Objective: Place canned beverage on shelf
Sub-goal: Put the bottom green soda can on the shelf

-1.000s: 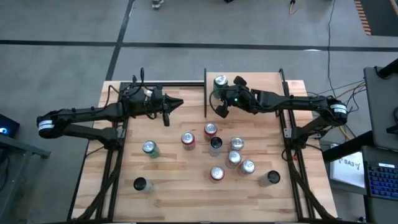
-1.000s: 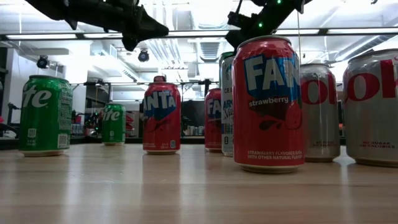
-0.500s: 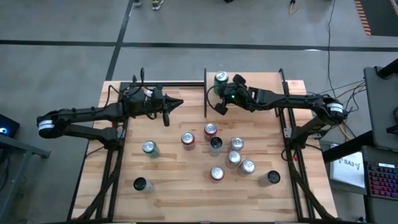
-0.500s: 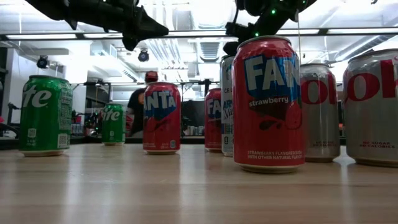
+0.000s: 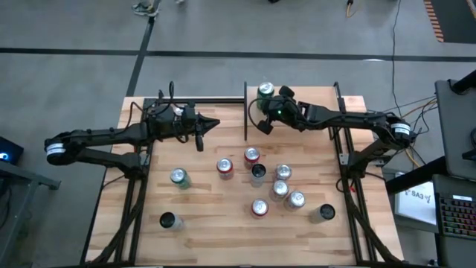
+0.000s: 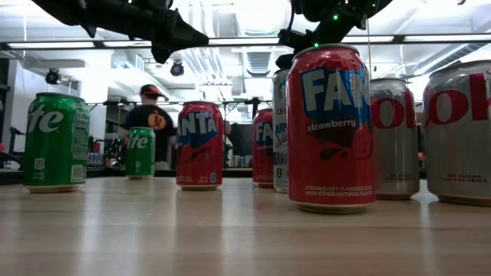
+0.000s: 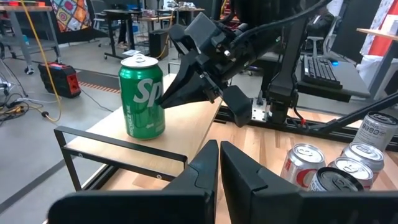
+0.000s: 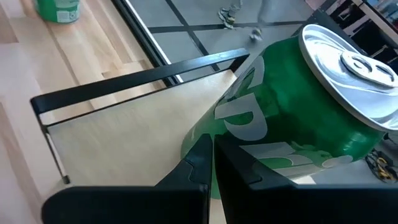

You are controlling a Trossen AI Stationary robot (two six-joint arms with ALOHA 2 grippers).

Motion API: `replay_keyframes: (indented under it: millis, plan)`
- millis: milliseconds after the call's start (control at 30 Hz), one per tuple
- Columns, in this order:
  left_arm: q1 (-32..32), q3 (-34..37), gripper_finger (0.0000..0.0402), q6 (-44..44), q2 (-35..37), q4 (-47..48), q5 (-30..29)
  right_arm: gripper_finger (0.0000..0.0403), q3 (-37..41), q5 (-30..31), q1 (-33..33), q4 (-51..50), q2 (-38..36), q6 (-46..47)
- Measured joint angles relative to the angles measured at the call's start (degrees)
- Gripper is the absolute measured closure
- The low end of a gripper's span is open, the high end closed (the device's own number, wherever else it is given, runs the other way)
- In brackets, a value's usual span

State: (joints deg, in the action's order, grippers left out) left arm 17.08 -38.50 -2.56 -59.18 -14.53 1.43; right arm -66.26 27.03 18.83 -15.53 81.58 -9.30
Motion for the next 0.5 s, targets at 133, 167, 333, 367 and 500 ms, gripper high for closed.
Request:
replay_keyframes:
  millis: [133,167,333,367,500]
  plan:
    - [0.0,0.0,0.0400,0.1,0.0,0.0,0.0,0.0394,0.0,0.0,0.7,0.0,0.0,-0.4]
    - [0.0,0.0,0.0400,0.1,0.0,0.0,0.0,0.0394,0.0,0.0,0.8,0.0,0.0,-0.4]
    - [0.0,0.0,0.0400,0.6,0.0,0.0,0.0,0.0394,0.0,0.0,1.3,0.5,0.0,-0.8]
    - [0.0,0.0,0.0400,0.7,0.0,0.0,0.0,0.0394,0.0,0.0,1.4,0.7,0.0,-0.8]
    - [0.0,0.0,0.0400,0.8,0.0,0.0,0.0,0.0394,0.0,0.0,1.9,1.3,0.0,-0.9]
